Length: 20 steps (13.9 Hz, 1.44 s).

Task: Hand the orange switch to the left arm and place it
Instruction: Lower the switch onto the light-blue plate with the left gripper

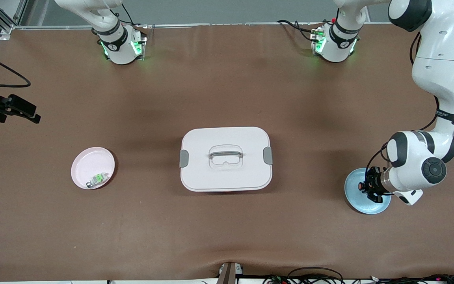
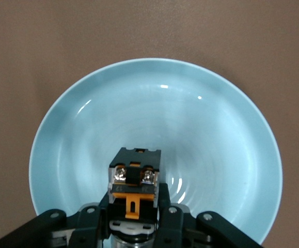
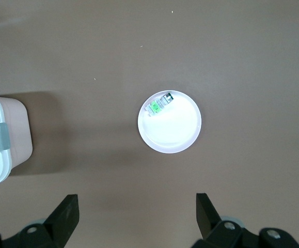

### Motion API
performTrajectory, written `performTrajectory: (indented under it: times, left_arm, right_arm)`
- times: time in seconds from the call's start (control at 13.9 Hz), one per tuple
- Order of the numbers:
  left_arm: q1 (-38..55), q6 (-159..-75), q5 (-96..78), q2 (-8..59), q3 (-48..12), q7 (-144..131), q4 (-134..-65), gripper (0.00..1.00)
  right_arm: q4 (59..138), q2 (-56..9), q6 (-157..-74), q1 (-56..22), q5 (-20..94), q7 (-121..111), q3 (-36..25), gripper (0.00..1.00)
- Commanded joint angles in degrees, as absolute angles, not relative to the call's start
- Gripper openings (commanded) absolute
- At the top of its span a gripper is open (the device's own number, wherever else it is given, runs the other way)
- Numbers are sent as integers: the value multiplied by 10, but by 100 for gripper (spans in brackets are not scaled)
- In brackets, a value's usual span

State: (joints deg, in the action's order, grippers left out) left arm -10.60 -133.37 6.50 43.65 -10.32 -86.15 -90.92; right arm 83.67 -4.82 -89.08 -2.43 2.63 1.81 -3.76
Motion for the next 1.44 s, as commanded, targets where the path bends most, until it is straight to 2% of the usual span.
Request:
performTrajectory:
  times: [0.0, 0.07, 0.14, 0.22, 0.72, 0.86, 1.15, 1.36]
  left_arm:
    - [-112, -1353, 69, 431, -112, -853, -912, 66]
    - [-111, -1354, 69, 431, -112, -853, -911, 78]
    - [-109, -1354, 70, 430, -112, -853, -909, 85]
    - [-107, -1355, 72, 430, -112, -853, -908, 100]
    - [-88, -1347, 75, 410, -114, -851, -909, 100]
    - [-81, -1323, 75, 400, -113, -826, -909, 100]
    - [-82, -1252, 75, 381, -111, -627, -912, 100]
    - [-82, -1239, 75, 356, -112, -465, -932, 100]
  right_arm:
    - [843, -33, -862, -18, 30, 20, -38, 100]
    - [842, -33, -857, -18, 26, 19, -39, 100]
    - [839, -33, -858, -18, 25, 20, -39, 100]
    - [828, -33, -857, -15, 32, 20, -40, 100]
    - [824, -33, -866, -13, 23, 18, -37, 100]
    - [824, -33, -871, -14, 18, 18, -36, 100]
    - [824, -33, -877, -16, 10, 18, -36, 100]
    - [824, -33, -878, -14, 9, 18, -36, 100]
